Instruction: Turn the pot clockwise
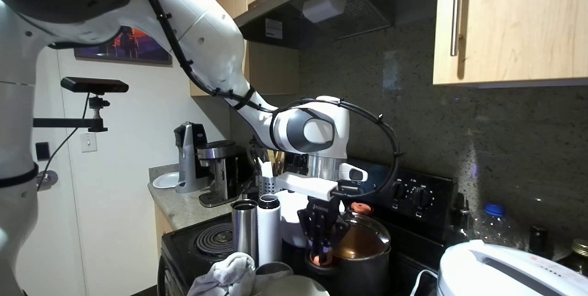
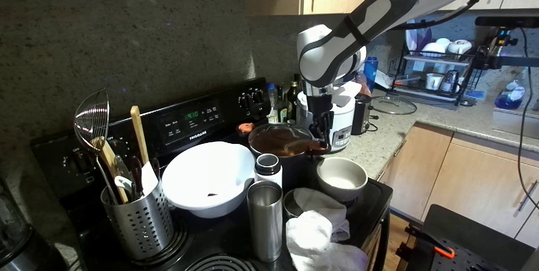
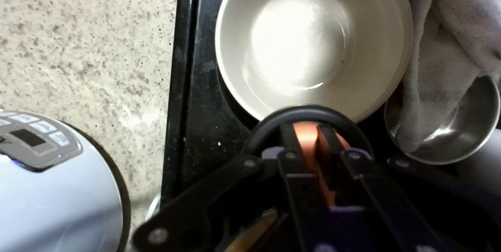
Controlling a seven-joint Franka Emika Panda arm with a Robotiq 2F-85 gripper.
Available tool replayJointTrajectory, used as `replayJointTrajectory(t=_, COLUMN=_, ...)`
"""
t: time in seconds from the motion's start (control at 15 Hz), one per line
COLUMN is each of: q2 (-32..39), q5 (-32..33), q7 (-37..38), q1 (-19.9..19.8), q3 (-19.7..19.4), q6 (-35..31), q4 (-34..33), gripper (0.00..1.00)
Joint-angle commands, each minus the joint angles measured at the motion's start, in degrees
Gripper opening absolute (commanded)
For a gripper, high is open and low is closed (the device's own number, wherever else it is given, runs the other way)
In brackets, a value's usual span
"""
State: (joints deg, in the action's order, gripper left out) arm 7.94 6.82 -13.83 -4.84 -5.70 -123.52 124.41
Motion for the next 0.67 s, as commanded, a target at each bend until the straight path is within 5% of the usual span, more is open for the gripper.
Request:
replayJointTrajectory(t=0.0, q2=-1.64, q5=-0.17, q7=7.28, q1=0.44, q3=0.44, q6=1.75, q4=0.37, gripper=0.05)
replayJointTrajectory(t=0.6, q2=-1.58, q5=-1.33, q7=23.45, q1=1.77, q3=0.7, q6=1.99, q4=0.36, gripper=0.05)
